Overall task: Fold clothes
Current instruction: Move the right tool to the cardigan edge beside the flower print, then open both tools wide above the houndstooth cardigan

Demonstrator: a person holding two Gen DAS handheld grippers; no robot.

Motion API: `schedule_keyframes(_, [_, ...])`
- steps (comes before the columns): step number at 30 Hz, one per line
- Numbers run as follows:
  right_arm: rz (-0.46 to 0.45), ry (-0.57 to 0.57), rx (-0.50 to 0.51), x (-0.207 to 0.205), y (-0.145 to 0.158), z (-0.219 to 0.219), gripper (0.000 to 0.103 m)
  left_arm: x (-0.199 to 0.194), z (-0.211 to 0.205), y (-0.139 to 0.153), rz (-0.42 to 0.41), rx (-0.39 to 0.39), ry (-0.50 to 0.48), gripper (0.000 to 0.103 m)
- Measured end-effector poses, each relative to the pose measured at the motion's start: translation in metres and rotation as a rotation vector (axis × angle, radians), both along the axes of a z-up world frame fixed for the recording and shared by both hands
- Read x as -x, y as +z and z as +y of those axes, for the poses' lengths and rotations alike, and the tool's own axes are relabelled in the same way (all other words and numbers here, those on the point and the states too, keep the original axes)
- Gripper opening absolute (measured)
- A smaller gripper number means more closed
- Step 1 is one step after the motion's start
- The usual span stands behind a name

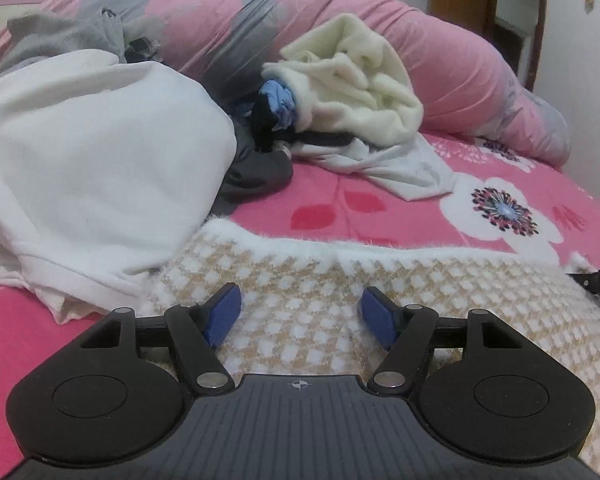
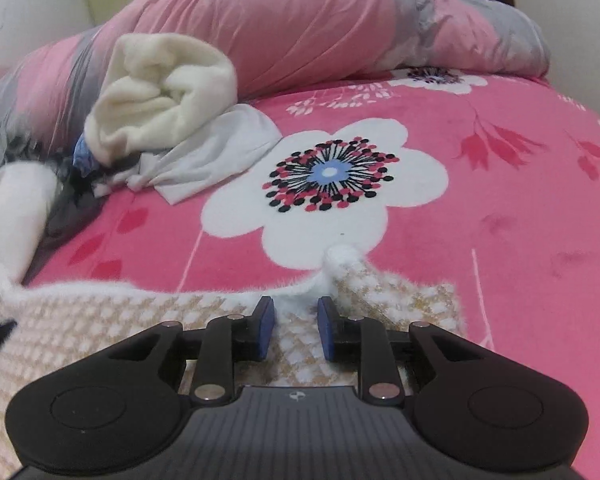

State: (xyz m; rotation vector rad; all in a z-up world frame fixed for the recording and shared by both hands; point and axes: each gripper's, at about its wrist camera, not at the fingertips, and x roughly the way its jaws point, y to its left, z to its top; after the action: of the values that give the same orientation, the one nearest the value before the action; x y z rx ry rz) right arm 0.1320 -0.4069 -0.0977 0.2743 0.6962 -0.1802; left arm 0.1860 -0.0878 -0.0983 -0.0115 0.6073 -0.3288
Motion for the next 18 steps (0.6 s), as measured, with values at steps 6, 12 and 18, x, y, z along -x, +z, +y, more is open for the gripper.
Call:
schedule_keyframes(6, [-0.036,-0.018,-0.052,0.013,0.033,0.004,0.026,0.018,0.004,0.03,-0.044,0.0,0.018,0.068])
schedule_keyframes(12, [-0.157,0.203,0.0,0.043,0.073,0.056,0.026,0.049,-0.003,0.058,-0.107,0.046,-0.139,0.07])
schedule_keyframes(18, [-0.1,0.302,0.06,0.031,0.012,0.092,0.036,0.046,-0.025,0.003,-0.021,-0.021,-0.152,0.074])
